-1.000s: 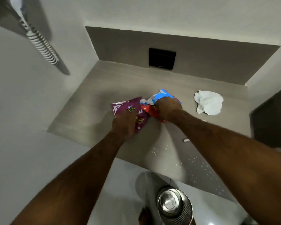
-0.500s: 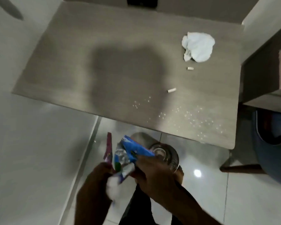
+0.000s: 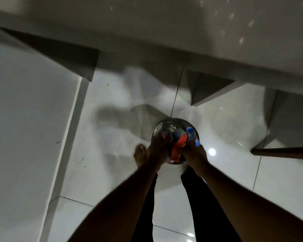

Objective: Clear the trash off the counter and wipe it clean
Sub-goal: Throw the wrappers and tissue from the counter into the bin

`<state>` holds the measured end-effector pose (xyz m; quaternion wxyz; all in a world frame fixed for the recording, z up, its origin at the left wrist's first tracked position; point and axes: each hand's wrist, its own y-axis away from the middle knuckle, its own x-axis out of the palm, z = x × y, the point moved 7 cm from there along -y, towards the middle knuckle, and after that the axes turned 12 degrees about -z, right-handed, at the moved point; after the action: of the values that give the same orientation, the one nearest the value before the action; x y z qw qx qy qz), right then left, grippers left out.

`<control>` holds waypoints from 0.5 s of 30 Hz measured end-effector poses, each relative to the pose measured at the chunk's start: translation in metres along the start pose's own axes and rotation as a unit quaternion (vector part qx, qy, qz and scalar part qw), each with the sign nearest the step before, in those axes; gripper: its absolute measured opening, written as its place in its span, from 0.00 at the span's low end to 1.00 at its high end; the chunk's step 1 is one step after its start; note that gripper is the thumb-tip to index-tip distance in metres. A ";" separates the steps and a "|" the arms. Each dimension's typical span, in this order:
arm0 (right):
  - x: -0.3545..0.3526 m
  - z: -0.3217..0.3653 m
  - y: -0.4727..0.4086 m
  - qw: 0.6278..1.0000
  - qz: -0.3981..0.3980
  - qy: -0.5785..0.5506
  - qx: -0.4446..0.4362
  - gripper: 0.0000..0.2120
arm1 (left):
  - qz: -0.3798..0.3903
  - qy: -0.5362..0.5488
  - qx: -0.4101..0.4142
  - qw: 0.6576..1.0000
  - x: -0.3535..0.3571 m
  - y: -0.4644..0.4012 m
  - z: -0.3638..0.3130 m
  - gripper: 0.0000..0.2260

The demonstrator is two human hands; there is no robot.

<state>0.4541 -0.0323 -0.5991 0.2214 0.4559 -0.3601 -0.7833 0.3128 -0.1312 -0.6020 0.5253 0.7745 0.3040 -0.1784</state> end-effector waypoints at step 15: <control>-0.024 0.007 0.034 0.985 -0.035 0.145 -0.083 0.20 | -0.056 -0.110 0.166 0.978 -0.076 0.038 -0.065 0.15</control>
<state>0.4606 -0.0351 -0.5573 0.2807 0.5573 -0.2419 -0.7431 0.2779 -0.1029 -0.5049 0.4089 0.8083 0.2537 -0.3393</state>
